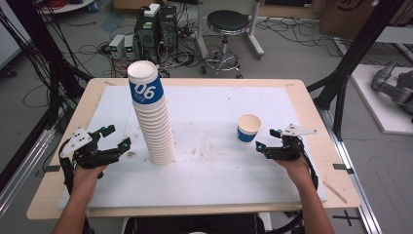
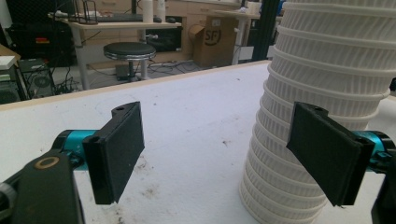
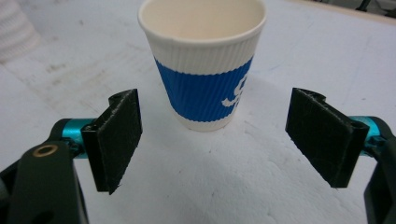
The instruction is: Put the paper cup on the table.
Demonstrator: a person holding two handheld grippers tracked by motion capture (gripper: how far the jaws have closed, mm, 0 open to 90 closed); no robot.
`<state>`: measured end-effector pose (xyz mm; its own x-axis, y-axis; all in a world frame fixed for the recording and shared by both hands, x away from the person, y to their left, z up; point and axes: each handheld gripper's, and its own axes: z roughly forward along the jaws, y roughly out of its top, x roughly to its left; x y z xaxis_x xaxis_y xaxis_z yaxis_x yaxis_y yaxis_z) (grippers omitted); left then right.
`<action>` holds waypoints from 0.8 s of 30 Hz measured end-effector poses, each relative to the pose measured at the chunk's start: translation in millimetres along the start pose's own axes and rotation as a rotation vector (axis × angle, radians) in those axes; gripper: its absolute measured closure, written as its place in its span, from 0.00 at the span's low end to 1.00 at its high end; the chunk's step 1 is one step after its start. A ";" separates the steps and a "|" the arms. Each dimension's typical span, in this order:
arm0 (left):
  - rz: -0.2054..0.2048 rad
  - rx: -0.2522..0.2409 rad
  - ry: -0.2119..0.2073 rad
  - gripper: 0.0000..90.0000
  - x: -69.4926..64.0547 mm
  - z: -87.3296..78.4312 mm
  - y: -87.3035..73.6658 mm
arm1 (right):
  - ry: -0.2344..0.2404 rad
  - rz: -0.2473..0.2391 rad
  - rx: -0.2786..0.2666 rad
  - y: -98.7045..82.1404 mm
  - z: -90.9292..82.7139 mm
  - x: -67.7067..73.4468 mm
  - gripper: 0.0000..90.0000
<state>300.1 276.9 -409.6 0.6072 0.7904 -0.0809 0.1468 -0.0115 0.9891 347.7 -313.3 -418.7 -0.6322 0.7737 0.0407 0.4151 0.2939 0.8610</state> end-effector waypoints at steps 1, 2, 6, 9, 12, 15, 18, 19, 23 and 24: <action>0.002 0.001 -0.004 0.21 -0.3 0.5 0.0 | -0.001 0.014 -0.044 -0.6 -12.9 -1.0 0.21; 0.004 0.003 -0.004 0.21 -0.7 0.8 0.0 | -0.002 0.016 -0.063 -0.7 -18.9 -1.0 0.21; 0.012 0.001 -0.006 0.21 -1.5 1.2 0.2 | -0.002 -0.016 -0.128 -1.1 -36.1 0.1 0.21; 0.009 -0.002 -0.006 0.21 -1.0 1.0 0.7 | -0.014 -0.026 -0.137 -0.8 -40.4 1.7 0.21; 0.009 -0.001 -0.009 0.20 -1.4 1.3 0.5 | -0.031 -0.046 -0.148 0.6 -44.9 5.4 0.21; 0.010 -0.001 -0.012 0.20 -1.8 1.5 0.6 | -0.031 -0.051 -0.166 2.1 -48.9 8.5 0.21; 0.012 -0.001 -0.014 0.20 -1.9 0.6 0.7 | -0.034 -0.048 -0.175 2.2 -50.7 9.5 0.21; 0.012 -0.001 -0.015 0.20 -2.2 0.3 0.7 | -0.038 -0.049 -0.174 1.2 -50.2 9.0 0.21; 0.016 0.000 -0.018 0.20 -2.8 -1.6 0.6 | -0.053 -0.048 -0.168 -0.1 -50.2 10.2 0.21; 0.016 0.000 -0.017 0.20 -3.1 -2.4 0.8 | -0.053 -0.048 -0.171 0.2 -51.4 11.3 0.21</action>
<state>296.4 275.9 -408.2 0.6230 0.7793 -0.0672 0.1372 -0.0243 0.9902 307.1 -333.4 -392.0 -0.6115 0.7908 -0.0249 0.2655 0.2347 0.9351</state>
